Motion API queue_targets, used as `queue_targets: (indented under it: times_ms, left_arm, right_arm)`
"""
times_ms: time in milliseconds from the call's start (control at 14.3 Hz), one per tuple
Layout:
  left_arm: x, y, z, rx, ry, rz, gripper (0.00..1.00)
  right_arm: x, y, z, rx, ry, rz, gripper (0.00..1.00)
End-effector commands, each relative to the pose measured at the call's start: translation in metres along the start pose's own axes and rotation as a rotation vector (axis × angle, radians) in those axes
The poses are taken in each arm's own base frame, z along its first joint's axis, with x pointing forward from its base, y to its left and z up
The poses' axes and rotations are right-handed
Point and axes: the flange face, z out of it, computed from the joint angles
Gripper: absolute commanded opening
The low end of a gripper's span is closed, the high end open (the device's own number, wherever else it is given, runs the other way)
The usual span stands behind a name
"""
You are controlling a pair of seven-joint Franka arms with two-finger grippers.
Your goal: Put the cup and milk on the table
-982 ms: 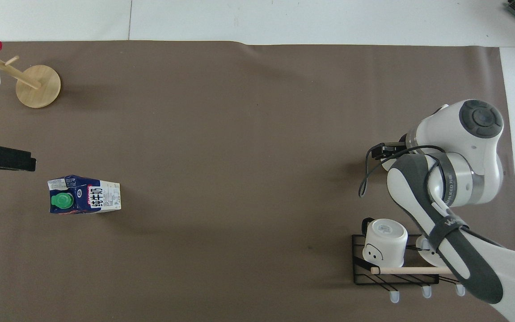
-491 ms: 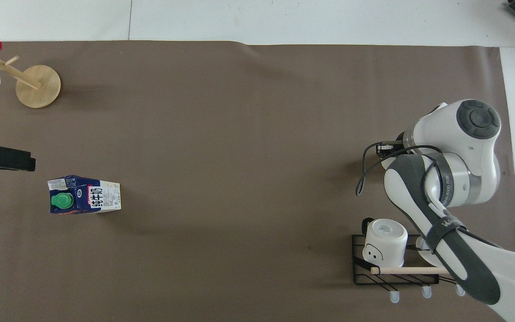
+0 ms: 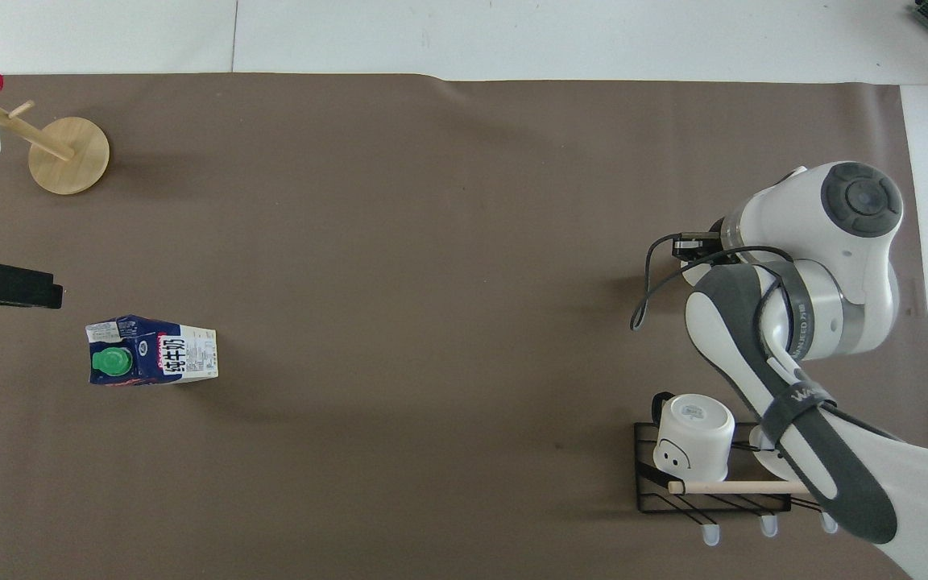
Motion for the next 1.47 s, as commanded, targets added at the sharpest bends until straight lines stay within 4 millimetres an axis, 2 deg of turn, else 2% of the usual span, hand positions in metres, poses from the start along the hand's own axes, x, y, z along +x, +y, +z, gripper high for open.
queue_targets:
  times_ms: [0, 351, 491, 631, 841, 1052, 1192, 1402]
  left_arm:
    - [-0.003, 0.0, -0.004, 0.013, -0.013, 0.003, 1.0]
    - [-0.009, 0.0, -0.001, 0.014, -0.027, 0.002, 1.0]
    - [-0.015, 0.0, 0.002, 0.015, -0.031, 0.001, 1.0]
    - [-0.026, 0.001, 0.014, 0.017, -0.045, 0.0, 1.0]
    - [-0.052, 0.005, 0.032, 0.025, -0.005, 0.012, 1.0]
    - [-0.062, 0.007, 0.054, 0.027, -0.003, 0.023, 1.0]
    - [-0.061, 0.009, 0.065, 0.03, 0.016, 0.047, 1.0]
    - [-0.059, 0.009, 0.092, 0.031, 0.038, 0.051, 1.0]
  right_arm:
    - [0.011, -0.025, -0.02, 0.025, 0.036, 0.14, 0.0]
    - [-0.003, -0.084, -0.042, 0.021, 0.01, 0.246, 0.0]
    - [-0.016, -0.116, -0.046, 0.023, 0.009, 0.247, 0.0]
    - [-0.029, -0.142, -0.049, 0.037, 0.004, 0.26, 0.0]
    - [-0.056, -0.192, -0.051, 0.047, 0.0, 0.283, 0.0]
    - [-0.085, -0.237, -0.048, 0.059, -0.004, 0.309, 0.0]
    - [-0.104, -0.264, -0.025, 0.034, -0.021, 0.327, 0.0]
    - [-0.104, -0.291, -0.02, 0.061, -0.006, 0.352, 0.0]
